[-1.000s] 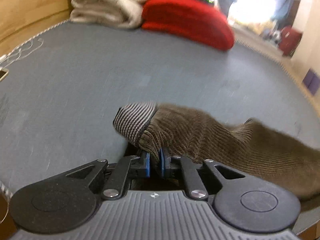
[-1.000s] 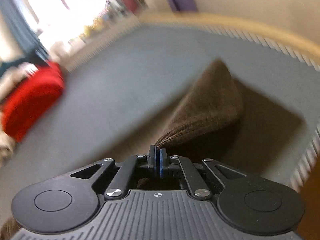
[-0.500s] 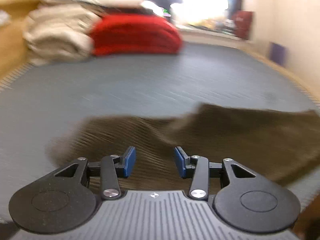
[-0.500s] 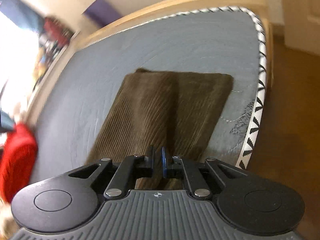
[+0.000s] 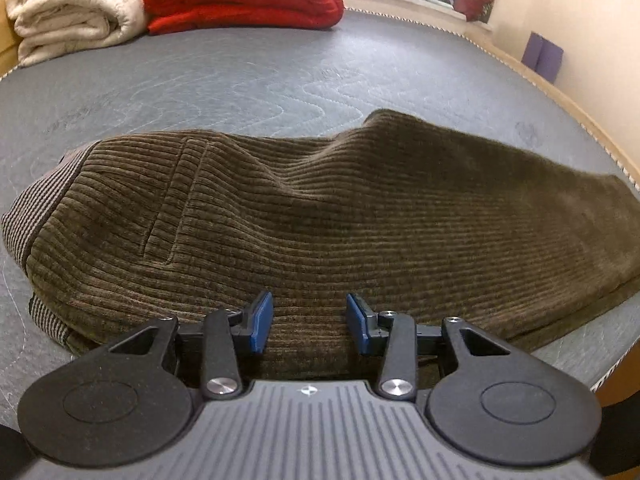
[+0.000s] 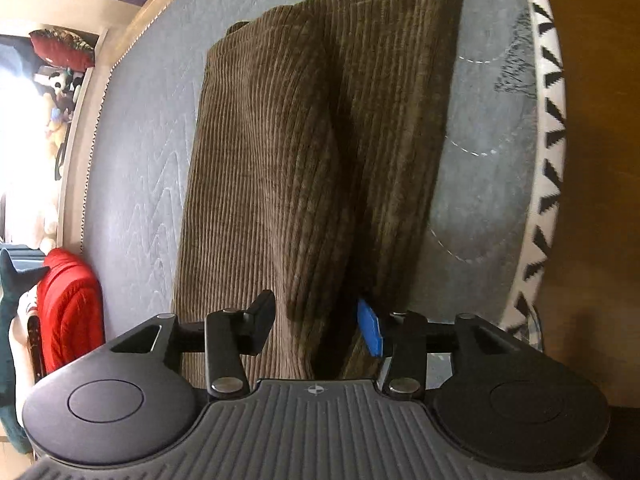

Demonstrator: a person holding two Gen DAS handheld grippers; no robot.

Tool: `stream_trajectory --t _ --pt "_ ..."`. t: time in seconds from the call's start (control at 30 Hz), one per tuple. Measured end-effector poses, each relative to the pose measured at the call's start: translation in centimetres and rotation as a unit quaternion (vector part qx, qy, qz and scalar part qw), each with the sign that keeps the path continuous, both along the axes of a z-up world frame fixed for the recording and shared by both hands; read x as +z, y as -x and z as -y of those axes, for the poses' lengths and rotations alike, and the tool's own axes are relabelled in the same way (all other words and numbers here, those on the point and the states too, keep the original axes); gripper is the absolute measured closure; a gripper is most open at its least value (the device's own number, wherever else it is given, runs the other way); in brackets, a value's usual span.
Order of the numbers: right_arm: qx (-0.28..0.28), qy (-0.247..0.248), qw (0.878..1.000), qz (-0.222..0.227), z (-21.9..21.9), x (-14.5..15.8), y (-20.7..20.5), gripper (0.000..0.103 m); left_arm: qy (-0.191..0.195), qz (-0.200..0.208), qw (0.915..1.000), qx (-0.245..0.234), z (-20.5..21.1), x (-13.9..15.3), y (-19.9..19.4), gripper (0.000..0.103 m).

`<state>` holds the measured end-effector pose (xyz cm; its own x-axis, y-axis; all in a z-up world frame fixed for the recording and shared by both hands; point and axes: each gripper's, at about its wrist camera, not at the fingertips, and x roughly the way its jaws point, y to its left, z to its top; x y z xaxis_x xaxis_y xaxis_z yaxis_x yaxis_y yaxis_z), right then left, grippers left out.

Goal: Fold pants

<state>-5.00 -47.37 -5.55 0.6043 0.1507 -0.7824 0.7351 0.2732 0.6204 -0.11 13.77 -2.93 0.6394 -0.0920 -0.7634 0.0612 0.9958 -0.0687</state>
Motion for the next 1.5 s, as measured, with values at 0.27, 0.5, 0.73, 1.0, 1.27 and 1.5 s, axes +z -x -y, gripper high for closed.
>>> stream_trajectory --t 0.27,0.5,0.73,1.0,1.27,1.5 --pt "-0.105 -0.035 0.990 0.093 3.2 -0.5 -0.4 0.054 -0.026 0.002 0.9996 -0.011 1.2 -1.2 -0.8 0.057" --pt "-0.195 -0.036 0.963 0.181 6.0 0.2 1.9 0.054 -0.036 0.006 0.9992 -0.016 1.4 -1.3 -0.7 0.057" --pt "-0.175 0.027 0.975 0.137 5.3 1.5 2.8 0.054 -0.041 0.009 0.9989 -0.018 1.7 -1.4 -0.6 0.057" --pt "-0.066 0.034 0.995 0.074 1.0 1.8 2.6 0.048 -0.045 0.011 0.9987 -0.020 1.9 -1.5 -0.6 0.056" --pt "-0.088 -0.013 0.991 0.101 1.4 -0.1 1.6 0.047 -0.049 0.011 0.9985 -0.021 2.0 -1.5 -0.6 0.056" --pt "-0.178 -0.012 0.965 0.190 5.0 0.6 2.2 0.047 -0.050 0.013 0.9984 -0.023 2.0 -1.5 -0.4 0.056"
